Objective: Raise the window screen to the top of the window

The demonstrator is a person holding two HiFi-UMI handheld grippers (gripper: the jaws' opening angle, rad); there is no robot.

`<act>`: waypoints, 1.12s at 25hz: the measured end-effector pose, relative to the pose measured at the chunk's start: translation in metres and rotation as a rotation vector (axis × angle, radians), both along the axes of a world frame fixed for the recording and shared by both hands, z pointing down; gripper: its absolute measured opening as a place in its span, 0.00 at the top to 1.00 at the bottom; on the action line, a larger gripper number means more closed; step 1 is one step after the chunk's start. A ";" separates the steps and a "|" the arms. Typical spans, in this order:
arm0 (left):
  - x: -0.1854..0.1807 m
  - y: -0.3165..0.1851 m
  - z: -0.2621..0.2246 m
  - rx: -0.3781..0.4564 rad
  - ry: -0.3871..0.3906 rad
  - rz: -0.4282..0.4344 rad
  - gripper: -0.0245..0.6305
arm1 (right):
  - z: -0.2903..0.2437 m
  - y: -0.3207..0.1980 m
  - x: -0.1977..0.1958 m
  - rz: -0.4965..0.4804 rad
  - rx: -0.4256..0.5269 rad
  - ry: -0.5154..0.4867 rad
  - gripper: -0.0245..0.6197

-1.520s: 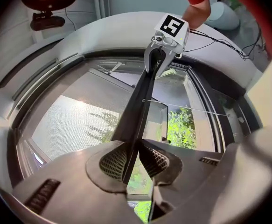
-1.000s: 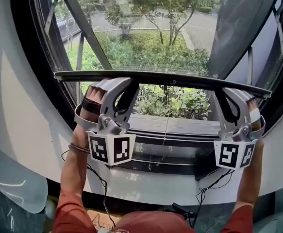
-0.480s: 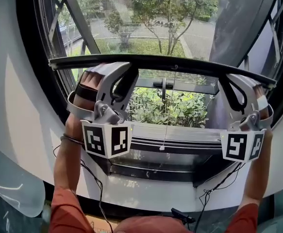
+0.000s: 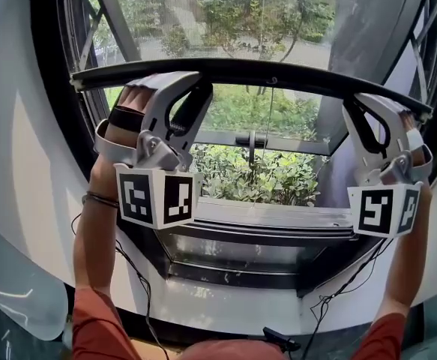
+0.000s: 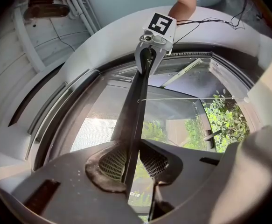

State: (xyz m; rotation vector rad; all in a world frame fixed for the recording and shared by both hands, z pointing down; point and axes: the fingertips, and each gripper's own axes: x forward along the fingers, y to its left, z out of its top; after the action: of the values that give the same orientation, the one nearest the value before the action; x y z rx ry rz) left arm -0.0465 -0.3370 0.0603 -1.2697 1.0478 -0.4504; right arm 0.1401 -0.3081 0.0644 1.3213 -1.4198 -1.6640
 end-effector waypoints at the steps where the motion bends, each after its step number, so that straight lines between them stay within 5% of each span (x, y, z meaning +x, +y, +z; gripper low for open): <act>1: 0.000 0.000 -0.002 0.010 0.004 -0.004 0.83 | -0.003 0.000 0.000 0.007 0.007 0.005 0.87; 28: 0.001 -0.002 -0.149 0.194 0.053 -0.146 0.85 | -0.151 -0.003 0.000 0.162 0.234 0.044 0.91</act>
State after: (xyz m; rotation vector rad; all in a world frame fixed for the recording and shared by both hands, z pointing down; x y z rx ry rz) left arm -0.0456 -0.3389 -0.0883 -1.0421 1.2046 -0.4161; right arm 0.1402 -0.3115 -0.0868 1.4743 -1.0873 -1.7782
